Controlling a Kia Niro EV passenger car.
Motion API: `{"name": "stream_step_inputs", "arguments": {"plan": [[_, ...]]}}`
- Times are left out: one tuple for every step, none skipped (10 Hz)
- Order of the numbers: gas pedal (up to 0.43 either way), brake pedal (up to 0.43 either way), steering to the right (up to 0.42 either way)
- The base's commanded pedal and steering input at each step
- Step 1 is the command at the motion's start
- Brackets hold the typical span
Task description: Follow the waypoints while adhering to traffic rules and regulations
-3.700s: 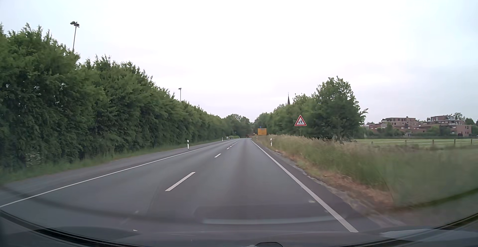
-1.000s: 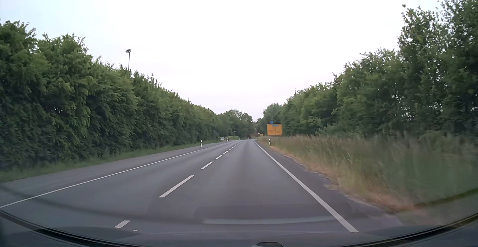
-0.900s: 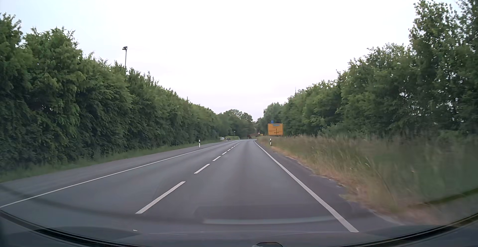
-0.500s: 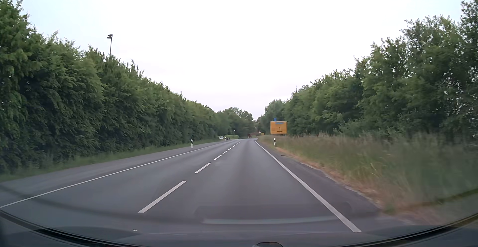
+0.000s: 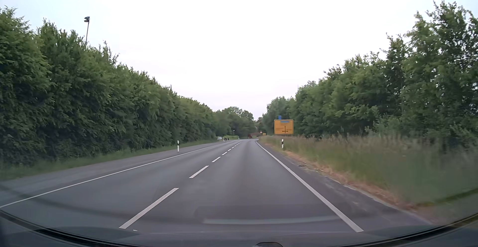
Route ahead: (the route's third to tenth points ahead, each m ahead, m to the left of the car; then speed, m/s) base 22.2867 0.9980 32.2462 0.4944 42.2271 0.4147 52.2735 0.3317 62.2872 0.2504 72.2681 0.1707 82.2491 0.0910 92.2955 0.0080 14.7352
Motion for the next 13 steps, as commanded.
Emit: {"name": "stream_step_inputs", "arguments": {"plan": [[0.138, 0.000, -0.002], [0.138, 0.000, -0.001], [0.138, 0.000, 0.003], [0.138, 0.000, 0.002], [0.138, 0.000, 0.001], [0.138, 0.000, 0.001], [0.138, 0.000, 0.001], [0.138, 0.000, 0.001], [0.138, 0.000, 0.001], [0.138, 0.000, 0.000], [0.138, 0.000, -0.002], [0.138, 0.000, -0.002], [0.138, 0.000, 0.000]]}}
